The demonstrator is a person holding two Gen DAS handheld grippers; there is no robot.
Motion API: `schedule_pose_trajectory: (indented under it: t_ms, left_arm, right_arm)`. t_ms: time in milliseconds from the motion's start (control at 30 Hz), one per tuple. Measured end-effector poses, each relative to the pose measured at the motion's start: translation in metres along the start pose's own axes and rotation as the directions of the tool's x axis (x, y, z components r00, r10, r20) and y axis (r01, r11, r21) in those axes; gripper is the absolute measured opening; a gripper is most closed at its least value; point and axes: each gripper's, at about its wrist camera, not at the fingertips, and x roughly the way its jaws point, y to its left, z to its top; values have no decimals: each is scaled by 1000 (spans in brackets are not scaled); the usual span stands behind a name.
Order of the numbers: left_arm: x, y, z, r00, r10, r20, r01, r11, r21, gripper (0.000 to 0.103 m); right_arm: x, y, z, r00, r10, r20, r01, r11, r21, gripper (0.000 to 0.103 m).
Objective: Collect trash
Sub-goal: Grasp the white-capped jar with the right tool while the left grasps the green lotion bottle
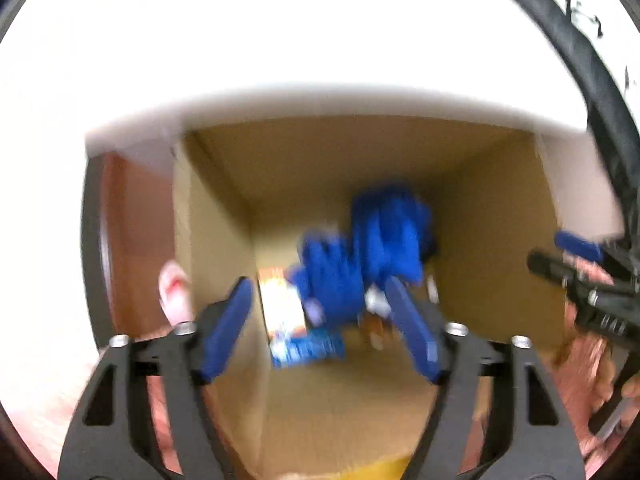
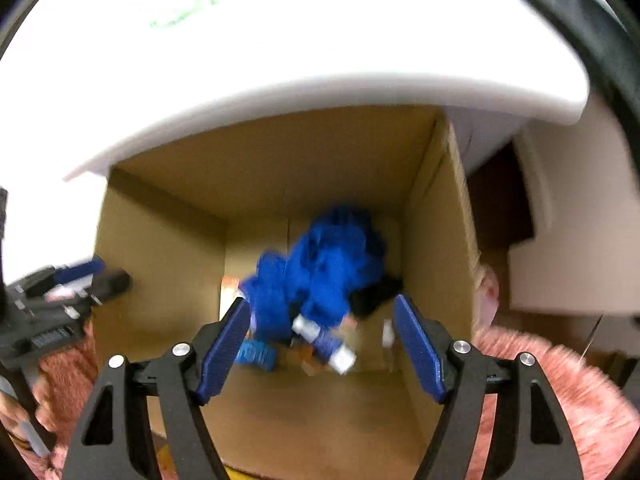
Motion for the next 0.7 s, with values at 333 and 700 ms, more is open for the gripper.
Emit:
schedule_pose_trajectory:
  t_ms: [333, 700]
  left_arm:
    - [-43, 46, 89, 968, 92, 233, -45, 979, -201, 78]
    - [-34, 70, 90, 979, 26, 203, 31, 961, -276, 79]
  right_arm:
    - [-57, 69, 148, 931, 78, 357, -41, 993, -110, 77]
    - [40, 130, 315, 928, -41, 371, 60, 998, -38, 73]
